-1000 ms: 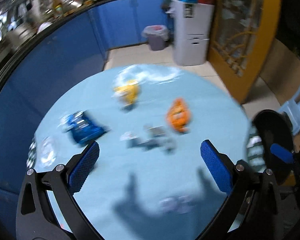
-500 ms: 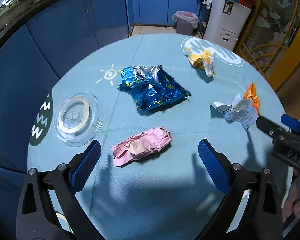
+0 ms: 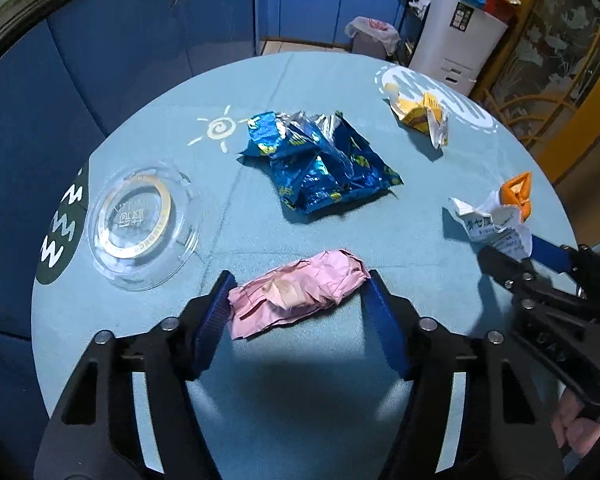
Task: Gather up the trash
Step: 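Grasp the pink tissue with the left tool while the right tool grasps the white printed paper strip, then carry the pink tissue and the paper strip over the bin with both tools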
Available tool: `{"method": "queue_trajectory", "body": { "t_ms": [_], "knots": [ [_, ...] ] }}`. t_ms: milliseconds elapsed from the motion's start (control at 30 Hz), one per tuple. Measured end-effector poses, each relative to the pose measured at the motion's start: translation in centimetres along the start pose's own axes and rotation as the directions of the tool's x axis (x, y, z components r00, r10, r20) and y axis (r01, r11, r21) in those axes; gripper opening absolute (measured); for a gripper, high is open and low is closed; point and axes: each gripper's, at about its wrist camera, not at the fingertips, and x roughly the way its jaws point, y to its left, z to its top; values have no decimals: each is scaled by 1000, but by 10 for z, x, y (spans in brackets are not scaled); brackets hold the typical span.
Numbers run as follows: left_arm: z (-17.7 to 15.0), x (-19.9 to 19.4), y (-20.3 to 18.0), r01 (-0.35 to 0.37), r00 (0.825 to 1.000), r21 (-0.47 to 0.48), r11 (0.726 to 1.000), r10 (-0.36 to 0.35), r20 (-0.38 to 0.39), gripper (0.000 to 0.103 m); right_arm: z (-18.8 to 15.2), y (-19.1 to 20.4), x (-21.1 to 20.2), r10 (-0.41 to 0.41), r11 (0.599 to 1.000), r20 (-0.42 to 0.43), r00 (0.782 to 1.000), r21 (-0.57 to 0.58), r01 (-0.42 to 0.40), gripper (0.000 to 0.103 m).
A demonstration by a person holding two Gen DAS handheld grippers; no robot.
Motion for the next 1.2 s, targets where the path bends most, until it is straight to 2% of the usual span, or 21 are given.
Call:
{"method": "queue_trajectory", "body": {
  "t_ms": [33, 67, 100, 133, 167, 367, 567, 1200],
  "knots": [
    [0, -1, 1, 3, 1000, 1, 1000, -3, 4, 55, 1, 2, 0, 16, 1000, 1, 1000, -9, -16, 39],
    [0, -2, 2, 14, 1000, -1, 1000, -14, 5, 51, 1, 4, -1, 13, 1000, 7, 1000, -16, -12, 23],
    [1, -2, 1, 24, 1000, -3, 1000, -24, 6, 48, 1, 4, -3, 17, 1000, 5, 1000, -21, -17, 13],
    [0, -4, 2, 26, 1000, -2, 1000, -26, 11, 45, 1, 4, -3, 35, 999, -1, 999, -20, -35, 8],
    [0, -6, 1, 26, 1000, 3, 1000, -26, 16, 41, 1, 3, -4, 48, 999, -1, 999, -11, -48, 8],
    [-2, -20, -3, 46, 998, 18, 999, -46, 48, 34, -8, 4, -22, 96, 995, 35, 995, 0, -96, 6],
    [-2, -37, -18, 46, 995, 52, 998, -51, 82, 34, -15, -7, -41, 114, 993, 61, 992, 37, -117, 6],
    [-11, -48, -92, 75, 993, 166, 983, -89, 80, 34, -54, -63, -80, 53, 988, 108, 993, 141, -68, 6]
  ]
}}
